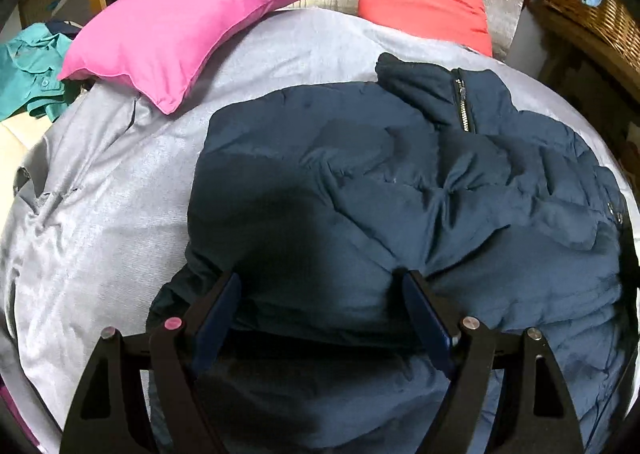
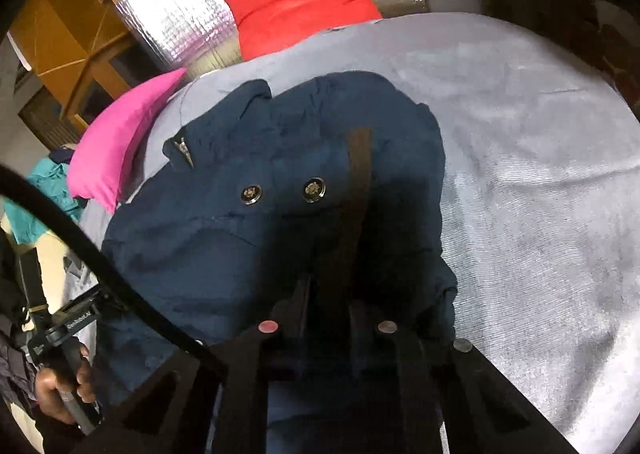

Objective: Fold large clothes

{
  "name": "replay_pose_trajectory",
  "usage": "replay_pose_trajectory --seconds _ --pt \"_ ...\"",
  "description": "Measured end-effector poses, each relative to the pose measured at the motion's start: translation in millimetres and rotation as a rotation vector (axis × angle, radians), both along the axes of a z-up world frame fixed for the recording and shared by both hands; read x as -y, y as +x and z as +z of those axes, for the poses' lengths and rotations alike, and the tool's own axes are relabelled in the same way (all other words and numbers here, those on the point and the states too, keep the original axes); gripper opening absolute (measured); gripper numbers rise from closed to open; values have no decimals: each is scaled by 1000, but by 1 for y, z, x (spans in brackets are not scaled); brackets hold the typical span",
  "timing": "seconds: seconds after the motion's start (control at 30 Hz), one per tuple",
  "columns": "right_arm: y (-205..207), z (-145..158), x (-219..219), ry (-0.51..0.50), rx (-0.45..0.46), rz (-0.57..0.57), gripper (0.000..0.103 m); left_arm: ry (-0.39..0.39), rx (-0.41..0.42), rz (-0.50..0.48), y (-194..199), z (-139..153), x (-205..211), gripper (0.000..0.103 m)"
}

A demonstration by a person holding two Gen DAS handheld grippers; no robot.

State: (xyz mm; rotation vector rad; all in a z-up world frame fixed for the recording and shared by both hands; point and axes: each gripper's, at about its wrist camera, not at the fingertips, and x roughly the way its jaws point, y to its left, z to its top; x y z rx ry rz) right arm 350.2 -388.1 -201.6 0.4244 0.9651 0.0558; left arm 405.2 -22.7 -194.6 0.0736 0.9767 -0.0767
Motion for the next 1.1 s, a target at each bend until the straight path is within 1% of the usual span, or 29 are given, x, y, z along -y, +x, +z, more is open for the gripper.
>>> replay_pose_trajectory --seconds 0.07,0.13,0.17,0.23,0.27,0.33,0.4,0.43,0.5,0.57,0.7,0.73,0.77,0.83,0.87,0.97,1.03,1.1 --pt "-1 5 3 23 -2 -9 21 -13 6 5 -2 3 -2 83" --pt "-3 12 9 40 -7 -31 30 -32 25 1 -5 10 -4 83" --pt "-7 17 13 34 2 -48 32 -41 45 -3 -8 15 -5 83" --pt "-14 27 17 13 34 -79 42 -60 88 -11 -14 26 -4 83" --pt "-18 34 19 6 58 -95 42 -70 104 -17 -15 31 -3 83" --pt "-26 46 21 20 115 -110 43 -93 132 -31 -19 37 -1 83" --pt "-29 53 14 41 157 -79 42 -111 144 -53 -20 40 6 83" --pt "-29 55 6 42 170 -46 35 -113 144 -65 -20 39 11 83" --pt "-27 57 -11 49 187 17 27 -107 140 -86 -21 36 20 83" --pt "-24 53 -27 63 177 71 27 -83 137 -108 -22 32 31 83" --pt "-14 38 -50 84 126 109 28 -38 109 -134 -21 20 46 83" --pt "-9 32 -54 97 99 115 27 -31 100 -138 -19 17 47 83" --pt "-5 25 -56 103 69 116 27 -14 72 -145 -17 11 49 83" --pt "5 4 -62 113 -23 122 27 -2 41 -150 -16 2 50 83" --pt "6 -1 -63 110 -35 123 26 1 37 -154 -16 1 49 83" --pt "4 5 -61 111 -25 121 27 -11 40 -150 -17 5 46 83" --pt "2 14 -62 135 19 121 29 -29 56 -137 -18 11 43 83" --pt "0 23 -67 140 66 149 30 -42 97 -122 -21 21 39 83"
